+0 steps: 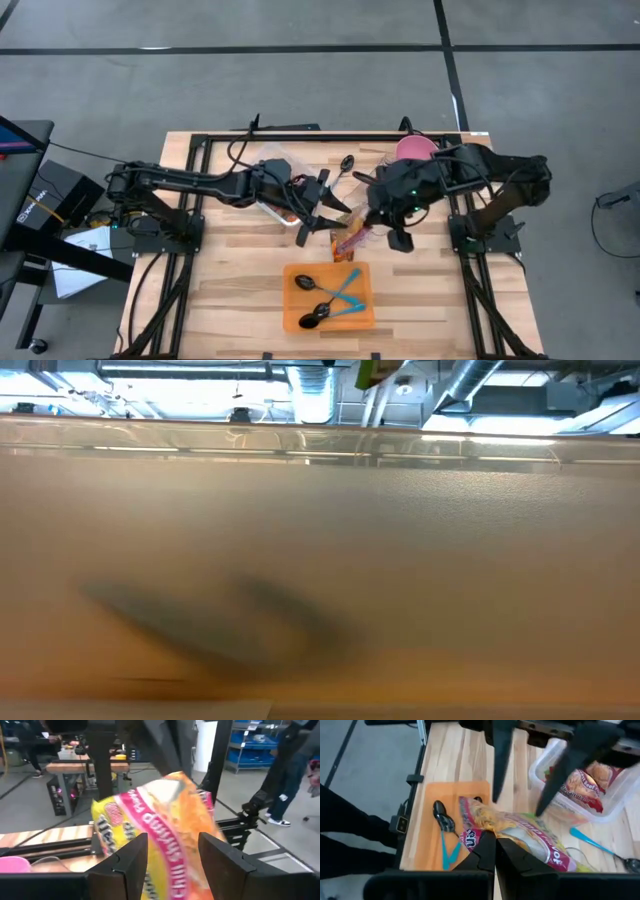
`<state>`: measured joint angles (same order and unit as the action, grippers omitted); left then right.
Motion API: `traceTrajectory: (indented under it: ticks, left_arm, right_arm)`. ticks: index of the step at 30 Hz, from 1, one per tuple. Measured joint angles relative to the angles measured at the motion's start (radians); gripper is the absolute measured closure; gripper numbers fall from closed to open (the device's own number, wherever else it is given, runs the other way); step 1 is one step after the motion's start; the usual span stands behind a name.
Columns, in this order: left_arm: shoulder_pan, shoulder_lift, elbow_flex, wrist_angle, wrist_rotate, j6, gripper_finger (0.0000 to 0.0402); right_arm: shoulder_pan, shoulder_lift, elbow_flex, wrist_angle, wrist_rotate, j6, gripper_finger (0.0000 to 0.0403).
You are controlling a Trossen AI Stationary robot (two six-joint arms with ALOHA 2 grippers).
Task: Pick & Place Food Item
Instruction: Put the green noodle pack into the transparent container
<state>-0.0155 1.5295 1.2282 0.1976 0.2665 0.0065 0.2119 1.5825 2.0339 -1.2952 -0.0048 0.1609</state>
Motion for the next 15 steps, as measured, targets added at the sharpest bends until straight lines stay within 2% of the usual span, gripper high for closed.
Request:
traceTrajectory:
  ticks: [9, 15]
  left_arm:
    - [-0.017, 0.0, 0.0, -0.059, -0.004, 0.038, 0.0229]
    - [-0.035, 0.0, 0.0, -0.058, -0.004, 0.042, 0.0239]
  right_arm:
    - [0.002, 0.123, 0.209, -0.063, 0.001, -0.004, 0.0403]
    - [-0.006, 0.151, 0.249, -0.061, 0.005, 0.006, 0.0403]
